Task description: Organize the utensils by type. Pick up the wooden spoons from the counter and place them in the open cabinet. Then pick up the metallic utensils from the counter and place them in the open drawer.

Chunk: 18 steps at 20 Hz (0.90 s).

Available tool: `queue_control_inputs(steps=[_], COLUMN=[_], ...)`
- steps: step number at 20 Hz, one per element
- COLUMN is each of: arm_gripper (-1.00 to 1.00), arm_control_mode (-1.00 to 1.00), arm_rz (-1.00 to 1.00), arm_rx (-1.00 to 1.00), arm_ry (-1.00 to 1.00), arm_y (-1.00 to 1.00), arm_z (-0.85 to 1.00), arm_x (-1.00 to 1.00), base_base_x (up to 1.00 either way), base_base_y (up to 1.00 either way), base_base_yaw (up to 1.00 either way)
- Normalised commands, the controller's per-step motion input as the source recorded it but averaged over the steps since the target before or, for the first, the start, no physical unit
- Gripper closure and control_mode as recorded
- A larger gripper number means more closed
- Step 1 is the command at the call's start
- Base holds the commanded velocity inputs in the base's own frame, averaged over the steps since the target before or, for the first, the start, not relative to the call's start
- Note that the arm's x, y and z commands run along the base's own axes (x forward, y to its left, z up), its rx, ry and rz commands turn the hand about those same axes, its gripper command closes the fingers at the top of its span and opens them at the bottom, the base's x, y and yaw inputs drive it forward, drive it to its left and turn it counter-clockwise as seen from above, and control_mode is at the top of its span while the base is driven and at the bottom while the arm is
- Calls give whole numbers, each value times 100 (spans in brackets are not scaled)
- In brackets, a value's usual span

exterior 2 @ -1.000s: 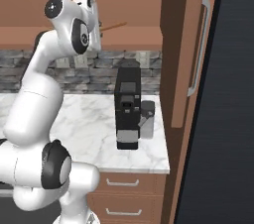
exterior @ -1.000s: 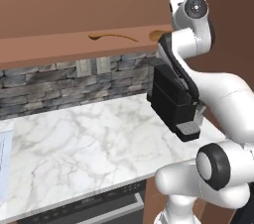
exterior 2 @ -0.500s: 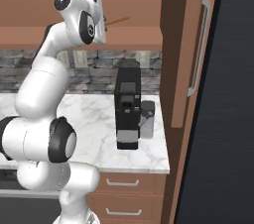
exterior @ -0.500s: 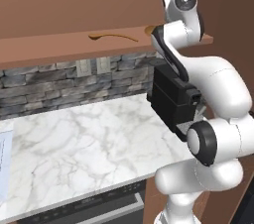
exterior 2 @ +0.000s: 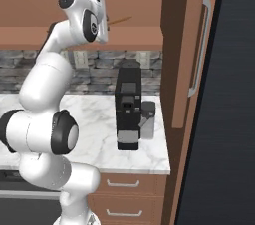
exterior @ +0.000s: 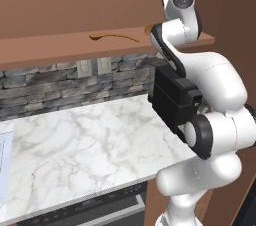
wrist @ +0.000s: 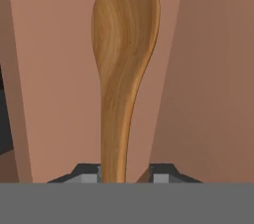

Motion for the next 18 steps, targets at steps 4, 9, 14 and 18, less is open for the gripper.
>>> queue_control_inputs(steps=[4, 9, 14, 18], arm_gripper=[100, 100, 100, 100], arm_control_mode=[-100, -100, -100, -100], arm_rz=[0, 0, 1, 6], arm_rx=[0, 0, 0, 0], arm_ry=[0, 0, 2, 6], arm_y=[-8, -3, 0, 0], arm_z=[-7, -11, -4, -1], arm_x=[17, 21, 30, 35], base_base_x=[0, 0, 0, 0], base_base_y=[0, 0, 0, 0], base_base_yaw=[0, 0, 0, 0])
